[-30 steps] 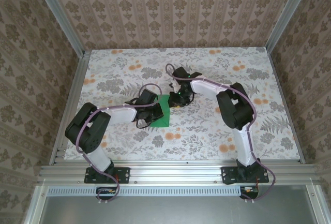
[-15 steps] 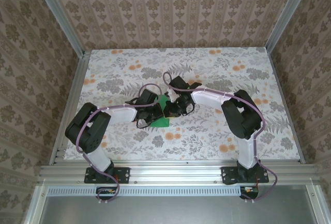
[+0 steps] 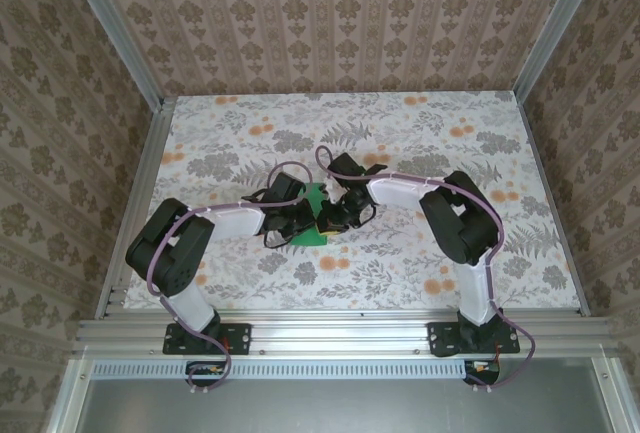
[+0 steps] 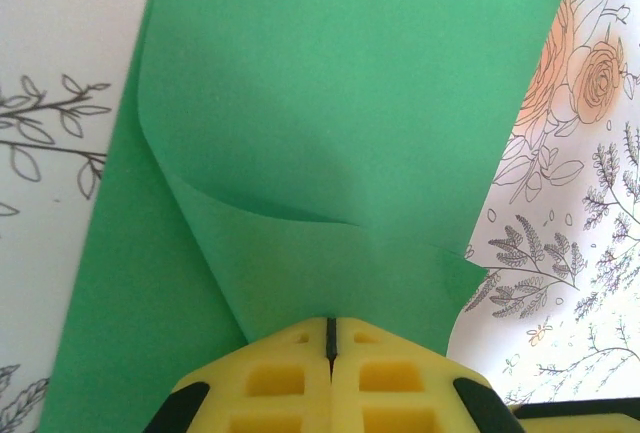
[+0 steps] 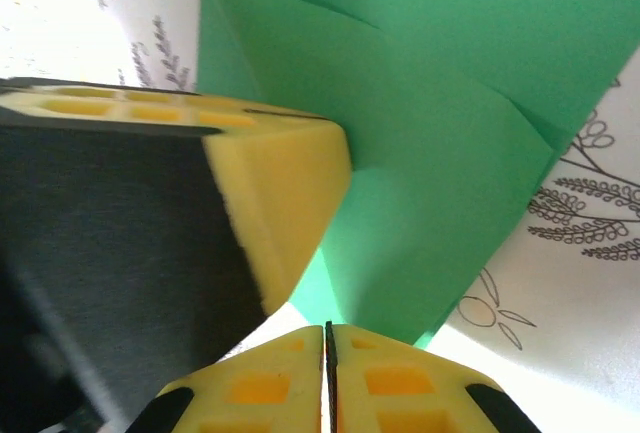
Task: Fold a paper plane with a square sheet of paper (pick it up from the middle)
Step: Fold the triangle a second time at the center of the table.
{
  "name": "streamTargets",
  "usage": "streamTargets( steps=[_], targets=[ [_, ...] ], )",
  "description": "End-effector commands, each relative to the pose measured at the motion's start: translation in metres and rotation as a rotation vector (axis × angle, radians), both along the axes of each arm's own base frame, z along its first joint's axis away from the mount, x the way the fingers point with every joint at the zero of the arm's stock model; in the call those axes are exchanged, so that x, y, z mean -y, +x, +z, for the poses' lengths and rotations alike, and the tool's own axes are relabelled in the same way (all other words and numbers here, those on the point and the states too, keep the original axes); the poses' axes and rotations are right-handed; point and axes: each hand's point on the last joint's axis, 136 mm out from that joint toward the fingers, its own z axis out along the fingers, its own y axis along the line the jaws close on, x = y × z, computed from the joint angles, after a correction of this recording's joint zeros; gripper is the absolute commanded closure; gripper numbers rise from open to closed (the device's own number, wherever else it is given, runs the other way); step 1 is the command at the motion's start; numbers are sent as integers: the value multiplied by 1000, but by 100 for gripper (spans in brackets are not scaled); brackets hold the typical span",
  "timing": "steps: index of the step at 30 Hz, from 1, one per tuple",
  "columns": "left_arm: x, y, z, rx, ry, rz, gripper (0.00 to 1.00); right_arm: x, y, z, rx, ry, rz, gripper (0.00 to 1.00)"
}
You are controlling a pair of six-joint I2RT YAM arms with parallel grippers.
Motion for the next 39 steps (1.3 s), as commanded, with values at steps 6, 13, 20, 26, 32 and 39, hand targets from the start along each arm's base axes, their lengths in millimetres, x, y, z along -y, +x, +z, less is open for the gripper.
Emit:
streamTargets(
  steps=[6,13,20,26,32,39],
  targets=[
    [-26,-24,-32,-96,120,37,99,7,-16,-18,-62,-32,18,88],
    [-27,-23,-31,-94,121,39,98,14,-30,-21,-93,-48,53,88],
    [-27,-24,-33,-97,122,41,99,5,-18,15,-6,14,35,88],
    [-26,-24,-31,-98,116,44,99,-5,-16,11,-2,33,24,88],
    [-24,-23,-30,-101,104,46,99,-8,-20,-8,-32,11,23,89],
    [-23,-22,-29,-97,99,46,99,17,-31,-33,-63,-89,22,89]
  ],
)
